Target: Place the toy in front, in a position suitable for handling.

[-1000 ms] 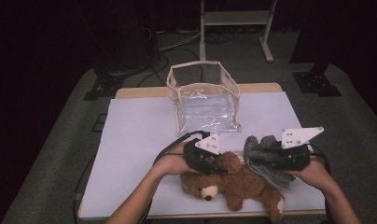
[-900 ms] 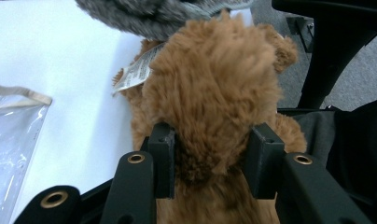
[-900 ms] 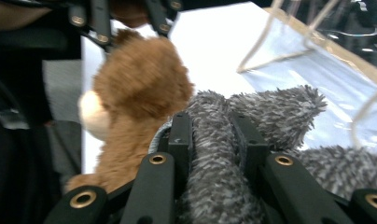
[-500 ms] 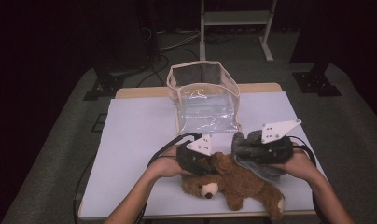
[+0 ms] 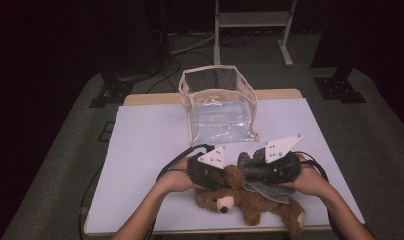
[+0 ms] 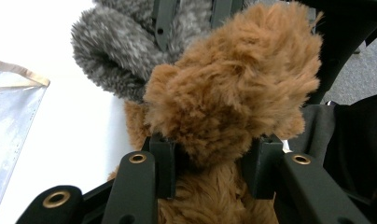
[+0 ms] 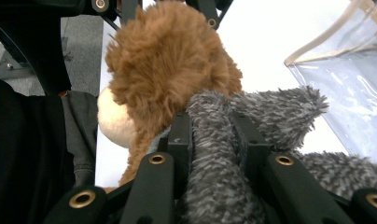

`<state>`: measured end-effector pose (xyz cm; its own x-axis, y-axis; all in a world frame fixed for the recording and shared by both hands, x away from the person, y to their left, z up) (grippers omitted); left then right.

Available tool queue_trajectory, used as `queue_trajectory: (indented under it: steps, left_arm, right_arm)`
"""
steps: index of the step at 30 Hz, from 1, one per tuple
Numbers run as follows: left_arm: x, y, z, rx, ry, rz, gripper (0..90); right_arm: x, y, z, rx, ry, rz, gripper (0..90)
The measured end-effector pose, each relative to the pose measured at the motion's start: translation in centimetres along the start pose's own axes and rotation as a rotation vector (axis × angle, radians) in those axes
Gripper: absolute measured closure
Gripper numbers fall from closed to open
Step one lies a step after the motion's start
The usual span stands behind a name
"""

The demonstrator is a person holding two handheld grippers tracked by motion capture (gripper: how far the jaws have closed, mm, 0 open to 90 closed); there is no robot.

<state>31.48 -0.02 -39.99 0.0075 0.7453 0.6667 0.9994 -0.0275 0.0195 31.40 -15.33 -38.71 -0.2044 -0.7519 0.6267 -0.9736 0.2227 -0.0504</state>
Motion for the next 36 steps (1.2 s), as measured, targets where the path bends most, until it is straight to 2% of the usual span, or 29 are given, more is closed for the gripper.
queue_trajectory:
  steps: [2, 5, 7, 10, 11, 13, 16, 21, 23, 25, 29, 34, 36]
  left_arm:
    - [0.0, 0.0, 0.0, -0.002, 0.006, -0.005, 61.4]
    - [0.1, 0.0, 0.1, 0.004, 0.008, -0.003, 61.4]
    - [0.1, 0.0, 0.2, 0.002, 0.010, -0.007, 61.4]
    - [0.0, -0.1, 0.2, 0.000, 0.010, -0.008, 61.4]
    - [0.0, -0.2, 0.2, -0.002, 0.012, -0.008, 61.4]
    - [0.0, -0.3, 0.2, -0.006, 0.014, -0.014, 61.4]
    - [0.0, -0.3, 0.3, -0.009, 0.017, -0.015, 61.3]
    - [-0.2, -0.4, 0.1, -0.011, 0.019, -0.013, 61.3]
    - [-0.2, -0.4, 0.0, -0.011, 0.019, -0.012, 61.3]
    - [-0.3, -0.4, 0.0, -0.012, 0.026, -0.009, 61.3]
    - [-0.3, -0.4, -0.1, -0.010, 0.028, -0.006, 61.3]
    - [-0.2, -0.3, 0.1, -0.010, 0.029, -0.006, 61.2]
    - [-0.2, -0.2, 0.1, -0.005, 0.027, -0.009, 61.1]
  right_arm:
    - [0.5, 0.2, -0.6, 0.011, -0.033, -0.004, 71.7]
    - [1.2, 0.7, -2.1, 0.008, -0.125, -0.040, 71.6]
    - [1.0, 0.8, -2.1, 0.025, -0.090, -0.029, 71.6]
    - [0.6, 0.1, -0.6, 0.031, 0.011, 0.021, 71.5]
    - [0.7, -0.2, 0.0, 0.015, 0.025, 0.028, 71.4]
    - [1.6, -0.4, 0.9, -0.018, 0.004, 0.030, 71.3]
    - [3.9, -0.7, 2.5, -0.057, -0.020, 0.060, 71.3]
    - [7.2, -1.1, 6.4, -0.154, -0.006, 0.121, 71.3]
    - [8.0, -1.2, 7.3, -0.173, -0.004, 0.135, 71.2]
    - [8.4, -1.2, 7.4, -0.174, -0.001, 0.145, 71.2]
    - [7.7, -1.1, 5.9, -0.137, -0.008, 0.136, 71.1]
    - [4.6, -0.7, 3.0, -0.055, -0.012, 0.087, 71.1]
    - [3.7, -0.7, 2.3, -0.048, -0.028, 0.069, 71.1]
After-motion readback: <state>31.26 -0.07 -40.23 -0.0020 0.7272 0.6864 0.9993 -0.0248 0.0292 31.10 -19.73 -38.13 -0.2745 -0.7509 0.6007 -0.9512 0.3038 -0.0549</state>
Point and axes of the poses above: each handheld gripper's, and its own axes: x roughly backward along the jaws, z roughly out of its underside, y roughly to its left, the point moved 6 cm from there along -x, roughly forward along the jaws, and after that the axes turned 2 degrees about z, right-handed, at the moved point
